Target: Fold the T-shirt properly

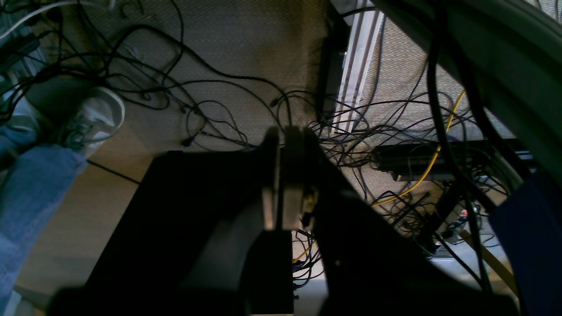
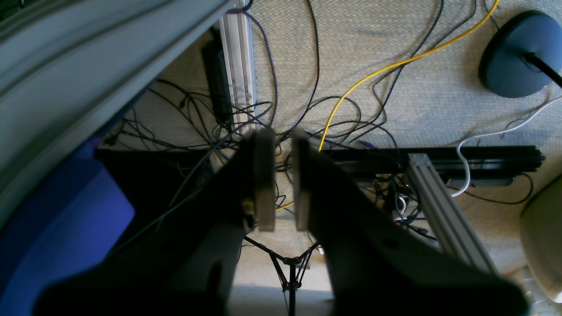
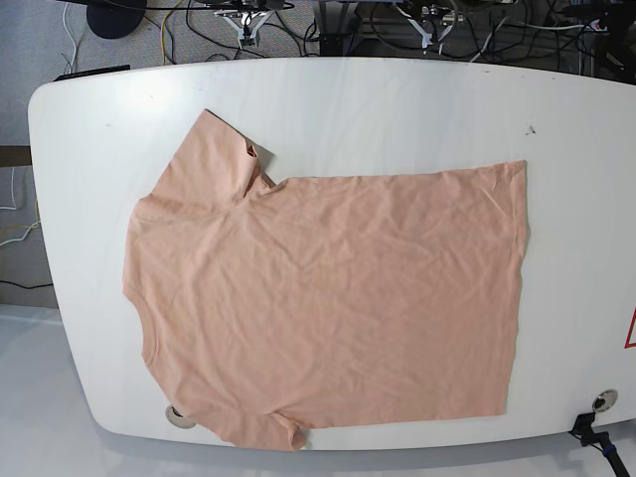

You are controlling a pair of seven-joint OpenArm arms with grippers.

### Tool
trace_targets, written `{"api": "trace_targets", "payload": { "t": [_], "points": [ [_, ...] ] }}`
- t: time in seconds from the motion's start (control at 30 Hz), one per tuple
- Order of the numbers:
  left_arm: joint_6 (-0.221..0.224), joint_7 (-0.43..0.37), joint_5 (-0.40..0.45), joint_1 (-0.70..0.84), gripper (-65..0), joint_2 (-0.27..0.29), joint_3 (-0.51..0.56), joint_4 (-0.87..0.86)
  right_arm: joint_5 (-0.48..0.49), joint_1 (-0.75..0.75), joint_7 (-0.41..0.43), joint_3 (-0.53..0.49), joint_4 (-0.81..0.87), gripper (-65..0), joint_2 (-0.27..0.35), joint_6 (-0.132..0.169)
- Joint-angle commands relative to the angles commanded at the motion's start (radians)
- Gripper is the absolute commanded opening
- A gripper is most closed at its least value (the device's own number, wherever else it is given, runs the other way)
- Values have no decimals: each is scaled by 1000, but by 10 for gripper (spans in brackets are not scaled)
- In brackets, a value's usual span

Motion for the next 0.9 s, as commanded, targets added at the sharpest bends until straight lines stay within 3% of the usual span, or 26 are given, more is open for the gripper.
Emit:
{"api": "trace_targets", "payload": {
  "t": [0.9],
  "points": [
    [1, -3, -2, 4, -648, 0, 8, 7, -2, -13, 10, -3, 8, -585, -5, 5]
  ]
}}
